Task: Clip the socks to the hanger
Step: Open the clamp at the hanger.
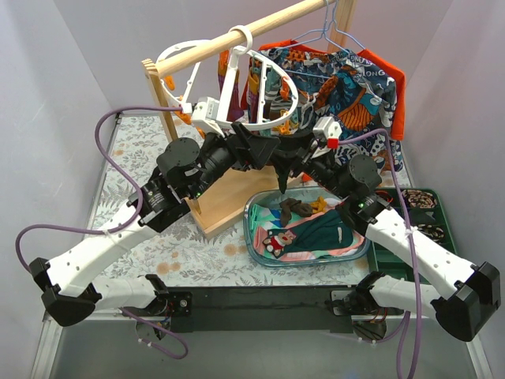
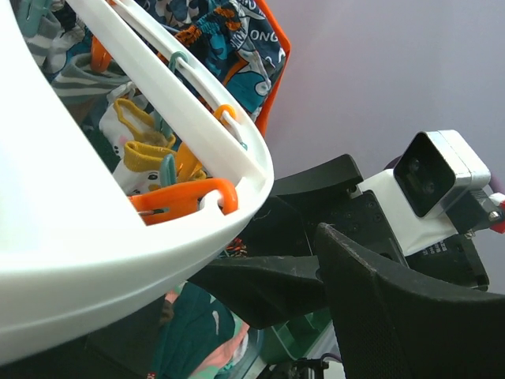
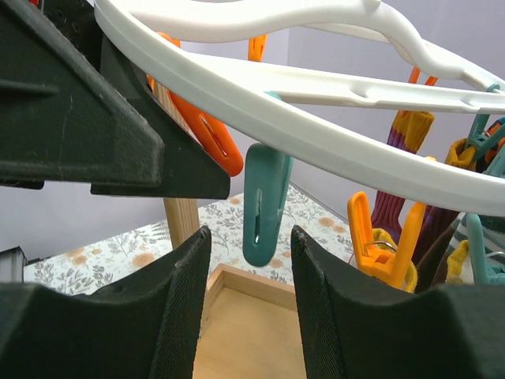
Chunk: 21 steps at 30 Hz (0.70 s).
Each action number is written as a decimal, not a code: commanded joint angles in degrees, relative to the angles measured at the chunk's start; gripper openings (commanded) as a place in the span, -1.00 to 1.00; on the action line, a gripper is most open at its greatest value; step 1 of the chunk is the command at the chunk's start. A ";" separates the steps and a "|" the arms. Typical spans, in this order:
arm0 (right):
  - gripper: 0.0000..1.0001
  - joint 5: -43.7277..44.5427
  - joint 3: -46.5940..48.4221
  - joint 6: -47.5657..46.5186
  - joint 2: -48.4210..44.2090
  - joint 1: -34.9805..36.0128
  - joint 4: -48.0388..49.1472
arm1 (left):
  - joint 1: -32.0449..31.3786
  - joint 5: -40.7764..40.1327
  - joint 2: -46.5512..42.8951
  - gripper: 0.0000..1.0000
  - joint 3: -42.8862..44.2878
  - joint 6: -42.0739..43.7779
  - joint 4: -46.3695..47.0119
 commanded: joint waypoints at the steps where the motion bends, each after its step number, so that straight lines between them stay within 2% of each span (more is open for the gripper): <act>1: 0.02 0.91 0.14 1.21 0.84 -0.19 6.16 | -0.77 -2.66 0.34 0.38 2.51 1.65 -0.76; 11: -0.17 0.64 0.31 1.47 1.98 -0.27 8.09 | -2.36 -7.58 2.00 0.37 4.79 5.95 -1.99; 18: -0.49 1.17 -0.30 1.21 1.63 -0.36 8.53 | -3.32 -10.13 3.41 0.37 6.11 8.32 -3.31; 21: -0.54 0.91 -0.74 1.21 1.20 -0.62 8.53 | -3.76 -11.71 3.68 0.37 6.55 9.12 -3.84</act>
